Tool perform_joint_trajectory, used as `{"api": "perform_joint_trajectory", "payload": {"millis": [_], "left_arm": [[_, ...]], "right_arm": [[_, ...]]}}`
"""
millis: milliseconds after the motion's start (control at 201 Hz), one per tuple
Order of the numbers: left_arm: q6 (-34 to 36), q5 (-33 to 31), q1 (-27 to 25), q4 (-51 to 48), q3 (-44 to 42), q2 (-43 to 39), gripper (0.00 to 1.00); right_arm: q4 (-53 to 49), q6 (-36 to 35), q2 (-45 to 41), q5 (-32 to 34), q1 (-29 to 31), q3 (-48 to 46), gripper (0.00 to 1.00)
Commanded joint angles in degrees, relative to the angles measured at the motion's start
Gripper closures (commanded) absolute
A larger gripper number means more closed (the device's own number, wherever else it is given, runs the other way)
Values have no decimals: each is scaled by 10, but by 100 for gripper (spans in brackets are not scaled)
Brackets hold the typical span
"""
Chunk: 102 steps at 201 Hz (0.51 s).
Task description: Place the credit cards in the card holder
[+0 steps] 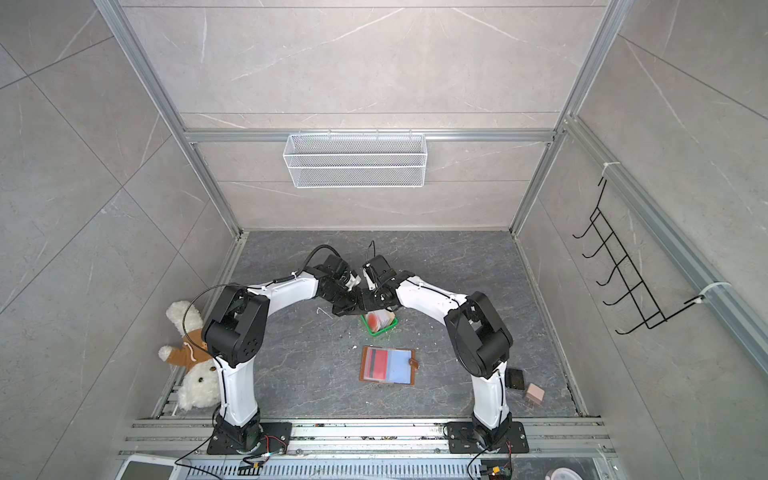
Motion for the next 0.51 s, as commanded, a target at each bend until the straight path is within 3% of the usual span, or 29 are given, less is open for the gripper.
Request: {"api": "perform_joint_trajectory", "payload": {"millis": [0,503], "left_arm": [[12,4,-2,-7,13,7,95],[17,0,-2,-12,16,0,95]], "right_arm": [[-17,-11,11,9,-2,15,83],[-20,-16,19,9,-2,23,95]]}}
